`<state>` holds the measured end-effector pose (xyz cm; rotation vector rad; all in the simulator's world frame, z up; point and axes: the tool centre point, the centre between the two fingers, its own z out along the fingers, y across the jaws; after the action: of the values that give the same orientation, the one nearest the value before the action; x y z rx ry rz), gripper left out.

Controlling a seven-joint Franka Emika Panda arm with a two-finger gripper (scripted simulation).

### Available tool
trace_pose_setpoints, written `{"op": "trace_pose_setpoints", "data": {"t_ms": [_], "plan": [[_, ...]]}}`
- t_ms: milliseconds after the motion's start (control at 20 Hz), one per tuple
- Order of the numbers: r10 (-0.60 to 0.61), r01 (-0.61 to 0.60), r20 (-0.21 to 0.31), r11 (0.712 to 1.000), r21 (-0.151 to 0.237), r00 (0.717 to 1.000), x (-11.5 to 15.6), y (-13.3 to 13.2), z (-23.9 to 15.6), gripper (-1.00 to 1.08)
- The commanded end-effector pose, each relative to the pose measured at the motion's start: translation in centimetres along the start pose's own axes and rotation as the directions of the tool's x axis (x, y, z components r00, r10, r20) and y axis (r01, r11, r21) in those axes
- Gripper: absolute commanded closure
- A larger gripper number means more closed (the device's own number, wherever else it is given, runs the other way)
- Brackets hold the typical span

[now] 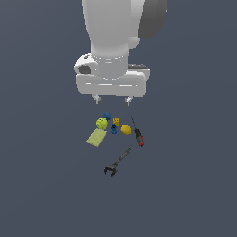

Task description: Pick up a designated object from a clutter of objects.

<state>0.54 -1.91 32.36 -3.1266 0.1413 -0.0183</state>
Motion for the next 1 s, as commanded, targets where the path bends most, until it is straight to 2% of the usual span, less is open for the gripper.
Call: {"op": "trace_pose_setpoints", "data": {"t_ms": [0, 500, 950], "plan": [[0.000, 0.000, 0.000, 1.000, 0.000, 1.000, 0.0, 0.0, 0.0, -0.92], [-0.051, 0.051, 0.011, 0.999, 0.016, 0.999, -1.0, -2.6, -0.4, -0.92], [-0.028, 0.027, 0.011, 0.999, 0.018, 1.000, -0.5, -1.8, 1.3, -0.92]]}}
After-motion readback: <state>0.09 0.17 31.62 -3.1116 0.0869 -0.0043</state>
